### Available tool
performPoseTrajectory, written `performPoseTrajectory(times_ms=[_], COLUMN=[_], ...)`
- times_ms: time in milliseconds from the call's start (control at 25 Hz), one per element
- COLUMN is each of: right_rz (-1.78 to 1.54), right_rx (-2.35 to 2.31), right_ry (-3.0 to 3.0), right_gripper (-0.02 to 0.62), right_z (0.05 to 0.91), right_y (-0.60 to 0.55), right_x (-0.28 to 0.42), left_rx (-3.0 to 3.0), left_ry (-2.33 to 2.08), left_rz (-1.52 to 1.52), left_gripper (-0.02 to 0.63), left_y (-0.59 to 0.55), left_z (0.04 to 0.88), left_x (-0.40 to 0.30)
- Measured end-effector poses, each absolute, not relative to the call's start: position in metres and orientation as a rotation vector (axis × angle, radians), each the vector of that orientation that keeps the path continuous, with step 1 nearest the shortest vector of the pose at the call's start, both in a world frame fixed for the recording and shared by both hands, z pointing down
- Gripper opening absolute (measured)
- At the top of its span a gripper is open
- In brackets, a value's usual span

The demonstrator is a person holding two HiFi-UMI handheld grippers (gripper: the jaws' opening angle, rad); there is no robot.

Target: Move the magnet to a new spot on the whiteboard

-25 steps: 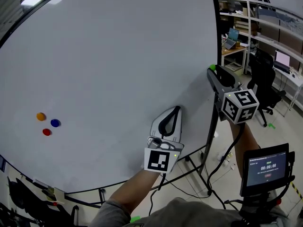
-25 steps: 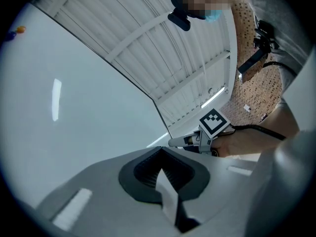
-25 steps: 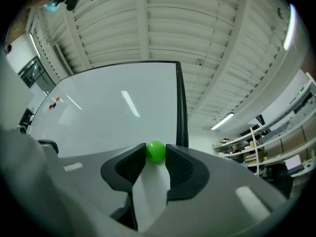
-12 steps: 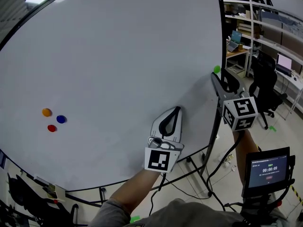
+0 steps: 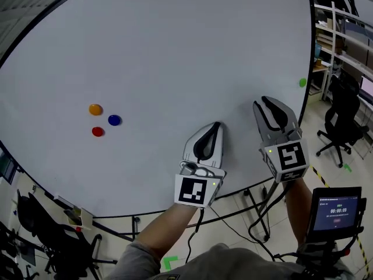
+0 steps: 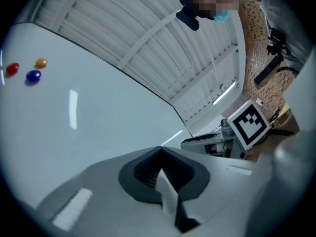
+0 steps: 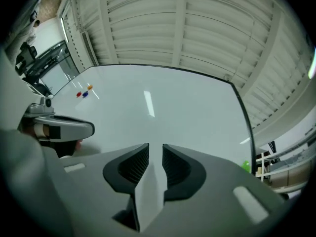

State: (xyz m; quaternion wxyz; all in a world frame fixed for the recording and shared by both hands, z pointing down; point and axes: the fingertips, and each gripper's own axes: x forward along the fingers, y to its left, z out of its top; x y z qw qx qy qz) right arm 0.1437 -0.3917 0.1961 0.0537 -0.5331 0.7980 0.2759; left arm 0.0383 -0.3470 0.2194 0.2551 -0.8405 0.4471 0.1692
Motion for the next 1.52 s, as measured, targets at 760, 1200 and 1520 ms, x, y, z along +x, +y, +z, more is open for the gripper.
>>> performPoseTrajectory(times_ms=[760, 1200, 1520], right_rz=[1.124, 1.187, 1.327], right_rx=[-1.108, -1.148, -1.252], right_ry=[2.613, 2.602, 2.575], right_gripper=[0.089, 0.133, 0.127], right_z=[0.161, 0.167, 0.168], right_y=[-0.301, -0.303, -0.309], right_x=[-0.176, -0.224, -0.225], left_rx=[-1.99, -1.986, -1.997], left_ry=[1.537, 1.515, 1.506], left_rz=[0.417, 0.437, 0.428], left_gripper=[-0.003, -0.003, -0.002], left_y=[-0.271, -0.262, -0.264], left_z=[0.173, 0.19, 0.189], left_x=[-0.216, -0.25, -0.245])
